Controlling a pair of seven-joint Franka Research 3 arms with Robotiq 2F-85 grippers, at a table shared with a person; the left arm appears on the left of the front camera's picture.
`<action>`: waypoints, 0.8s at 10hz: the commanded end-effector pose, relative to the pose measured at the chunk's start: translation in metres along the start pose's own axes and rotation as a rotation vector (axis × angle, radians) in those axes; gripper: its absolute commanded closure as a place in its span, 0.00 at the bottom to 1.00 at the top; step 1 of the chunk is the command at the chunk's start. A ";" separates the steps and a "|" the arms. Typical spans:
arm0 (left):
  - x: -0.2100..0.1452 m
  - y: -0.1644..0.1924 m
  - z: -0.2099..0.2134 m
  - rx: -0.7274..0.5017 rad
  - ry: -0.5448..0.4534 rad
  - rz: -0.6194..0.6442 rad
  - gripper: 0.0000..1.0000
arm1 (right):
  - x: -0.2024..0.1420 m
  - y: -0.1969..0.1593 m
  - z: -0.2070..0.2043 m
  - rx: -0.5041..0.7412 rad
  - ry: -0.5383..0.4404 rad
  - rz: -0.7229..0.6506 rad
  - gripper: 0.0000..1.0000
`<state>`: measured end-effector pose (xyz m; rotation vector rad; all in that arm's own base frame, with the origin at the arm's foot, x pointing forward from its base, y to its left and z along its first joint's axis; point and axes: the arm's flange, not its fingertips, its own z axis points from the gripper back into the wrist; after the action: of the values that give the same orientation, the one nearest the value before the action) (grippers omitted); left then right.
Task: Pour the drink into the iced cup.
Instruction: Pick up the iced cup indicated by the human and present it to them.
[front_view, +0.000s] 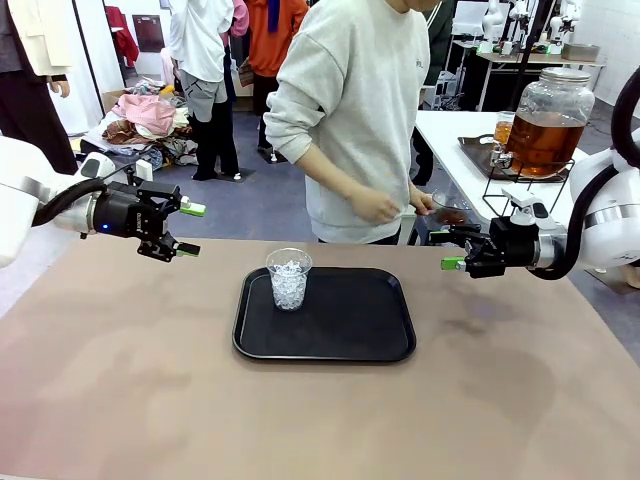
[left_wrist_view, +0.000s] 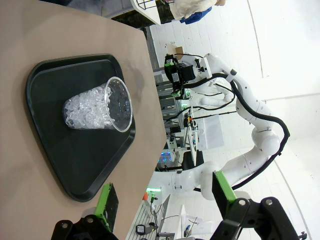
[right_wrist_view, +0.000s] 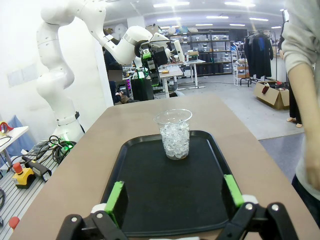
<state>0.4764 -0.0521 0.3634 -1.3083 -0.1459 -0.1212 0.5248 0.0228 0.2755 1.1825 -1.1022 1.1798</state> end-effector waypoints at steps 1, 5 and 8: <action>-0.001 -0.001 0.001 -0.002 -0.002 -0.001 0.00 | 0.004 -0.003 -0.001 0.002 0.001 0.009 0.00; -0.001 -0.001 0.001 -0.002 -0.002 -0.001 0.00 | 0.004 -0.003 -0.001 0.002 0.001 0.009 0.00; -0.001 -0.001 0.001 -0.002 -0.002 -0.001 0.00 | 0.004 -0.003 -0.001 0.002 0.001 0.009 0.00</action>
<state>0.4764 -0.0521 0.3634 -1.3083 -0.1459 -0.1212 0.5248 0.0228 0.2755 1.1825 -1.1022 1.1798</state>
